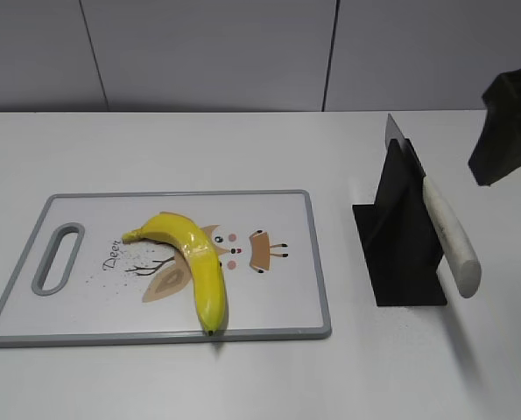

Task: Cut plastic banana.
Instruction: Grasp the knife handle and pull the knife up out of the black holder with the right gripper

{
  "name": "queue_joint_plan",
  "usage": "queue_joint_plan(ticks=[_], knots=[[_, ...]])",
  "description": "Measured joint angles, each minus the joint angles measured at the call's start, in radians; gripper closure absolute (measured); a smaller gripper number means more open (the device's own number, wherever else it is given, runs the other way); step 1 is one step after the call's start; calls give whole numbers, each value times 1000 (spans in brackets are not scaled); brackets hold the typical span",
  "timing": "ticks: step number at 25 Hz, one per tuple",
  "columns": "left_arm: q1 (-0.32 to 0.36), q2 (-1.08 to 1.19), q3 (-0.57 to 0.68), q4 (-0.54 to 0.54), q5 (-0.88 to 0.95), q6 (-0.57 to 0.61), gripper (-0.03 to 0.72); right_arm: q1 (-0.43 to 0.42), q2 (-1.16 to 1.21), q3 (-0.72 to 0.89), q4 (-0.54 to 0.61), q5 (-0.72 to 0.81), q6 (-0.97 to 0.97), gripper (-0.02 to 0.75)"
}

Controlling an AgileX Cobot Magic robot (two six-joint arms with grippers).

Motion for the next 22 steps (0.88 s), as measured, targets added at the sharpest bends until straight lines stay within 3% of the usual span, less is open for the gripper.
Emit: queue_joint_plan(ticks=[8, 18, 22], knots=[[0, 0, 0, 0, 0, 0, 99, 0, 205, -4, 16, 5, 72, 164], [0, 0, 0, 0, 0, 0, 99, 0, 406, -5, 16, 5, 109, 232], [0, 0, 0, 0, 0, 0, 99, 0, 435, -5, 16, 5, 140, 300]])
